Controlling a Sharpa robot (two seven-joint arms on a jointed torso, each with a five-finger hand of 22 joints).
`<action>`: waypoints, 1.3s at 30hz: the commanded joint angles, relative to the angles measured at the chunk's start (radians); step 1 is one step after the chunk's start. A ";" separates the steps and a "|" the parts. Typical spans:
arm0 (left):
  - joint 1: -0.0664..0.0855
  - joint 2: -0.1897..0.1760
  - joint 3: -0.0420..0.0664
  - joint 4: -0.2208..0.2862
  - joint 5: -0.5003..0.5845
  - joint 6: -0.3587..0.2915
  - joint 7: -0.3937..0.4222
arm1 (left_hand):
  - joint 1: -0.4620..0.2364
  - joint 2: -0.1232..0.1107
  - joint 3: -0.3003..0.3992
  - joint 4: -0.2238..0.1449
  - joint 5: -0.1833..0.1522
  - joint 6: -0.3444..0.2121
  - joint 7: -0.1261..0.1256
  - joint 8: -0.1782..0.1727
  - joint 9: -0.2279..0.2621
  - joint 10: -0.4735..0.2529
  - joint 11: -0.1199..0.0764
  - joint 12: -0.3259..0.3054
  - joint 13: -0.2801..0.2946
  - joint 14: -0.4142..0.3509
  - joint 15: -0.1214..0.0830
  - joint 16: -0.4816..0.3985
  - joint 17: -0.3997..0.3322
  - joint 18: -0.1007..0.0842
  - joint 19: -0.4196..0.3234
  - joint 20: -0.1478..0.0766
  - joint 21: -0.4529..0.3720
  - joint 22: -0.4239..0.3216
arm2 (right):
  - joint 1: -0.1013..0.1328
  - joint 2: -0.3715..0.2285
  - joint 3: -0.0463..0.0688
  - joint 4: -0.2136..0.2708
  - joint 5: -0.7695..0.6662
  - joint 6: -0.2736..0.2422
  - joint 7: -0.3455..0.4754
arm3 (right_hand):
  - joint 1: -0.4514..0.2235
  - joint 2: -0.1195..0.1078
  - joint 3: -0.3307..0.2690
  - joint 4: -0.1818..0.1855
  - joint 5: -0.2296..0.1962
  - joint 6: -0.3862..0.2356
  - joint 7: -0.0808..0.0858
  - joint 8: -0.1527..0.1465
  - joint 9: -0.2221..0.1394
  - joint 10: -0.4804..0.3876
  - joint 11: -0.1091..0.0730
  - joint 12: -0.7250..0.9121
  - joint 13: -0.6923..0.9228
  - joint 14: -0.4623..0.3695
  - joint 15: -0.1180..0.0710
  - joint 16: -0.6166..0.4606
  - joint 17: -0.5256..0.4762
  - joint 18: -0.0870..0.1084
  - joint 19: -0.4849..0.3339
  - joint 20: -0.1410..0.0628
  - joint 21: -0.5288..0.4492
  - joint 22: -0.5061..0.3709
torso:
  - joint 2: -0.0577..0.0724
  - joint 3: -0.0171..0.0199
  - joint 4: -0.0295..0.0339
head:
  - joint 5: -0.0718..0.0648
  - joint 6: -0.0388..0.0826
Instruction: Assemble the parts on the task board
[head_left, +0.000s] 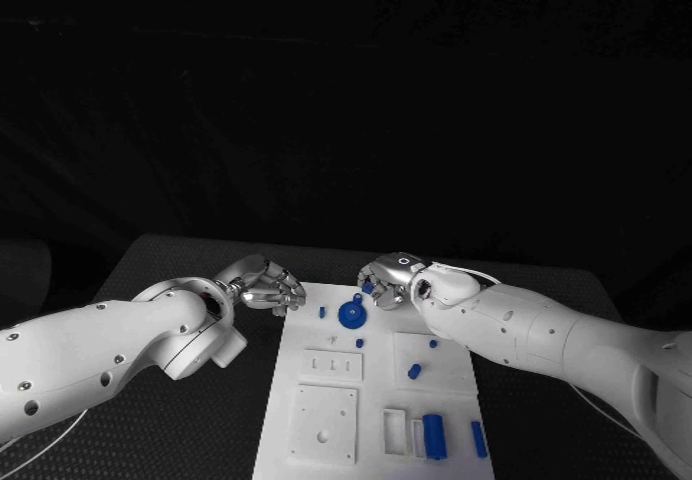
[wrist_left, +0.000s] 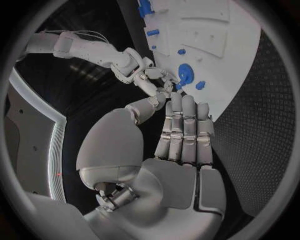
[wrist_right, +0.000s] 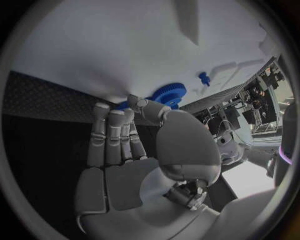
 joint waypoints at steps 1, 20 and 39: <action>0.004 0.000 0.001 0.001 0.011 -0.007 0.013 | 0.002 0.005 0.002 0.007 -0.001 -0.007 -0.001 0.005 -0.001 0.002 0.002 -0.007 -0.001 0.000 0.007 -0.007 -0.001 -0.005 -0.003 -0.019 -0.005 0.001 | -0.001 -0.007 -0.001 0.004 -0.014 0.001 -0.002 | -0.004 0.005 0.008 0.000 -0.004 0.007 0.013 0.007 0.003 -0.008 0.001 0.007 -0.002 -0.005 -0.001 0.005 0.001 -0.008 -0.003 -0.002 0.005 0.022 | 0.003 -0.0019 -0.0024 | 0.003 0.000; 0.004 -0.004 0.001 -0.001 0.012 -0.002 0.013 | 0.007 0.007 0.003 0.007 -0.001 -0.008 -0.001 0.005 -0.003 0.002 0.001 -0.009 -0.002 0.000 0.007 -0.008 0.000 -0.004 -0.003 -0.019 -0.007 0.002 | -0.001 -0.038 -0.001 0.033 -0.008 -0.008 -0.006 | -0.019 -0.016 -0.009 -0.005 -0.009 0.071 0.058 0.040 0.011 -0.007 0.026 0.018 -0.007 -0.002 0.017 0.012 0.000 -0.008 0.001 -0.005 0.016 0.020 | 0.009 -0.0063 -0.0052 | 0.000 0.002; 0.004 -0.009 0.001 -0.001 0.013 0.001 0.014 | 0.015 0.007 0.003 0.005 -0.001 -0.010 -0.001 0.006 -0.004 0.003 0.002 -0.012 -0.002 0.000 0.007 -0.010 0.001 -0.004 -0.003 -0.019 -0.009 0.003 | -0.005 -0.061 -0.001 0.062 0.002 -0.033 -0.001 | -0.045 -0.022 -0.099 0.005 -0.013 0.166 0.056 0.085 0.036 0.005 0.024 0.034 -0.010 0.012 0.015 0.029 0.005 -0.008 0.021 -0.019 0.035 0.020 | 0.012 -0.0098 -0.0058 | -0.004 0.003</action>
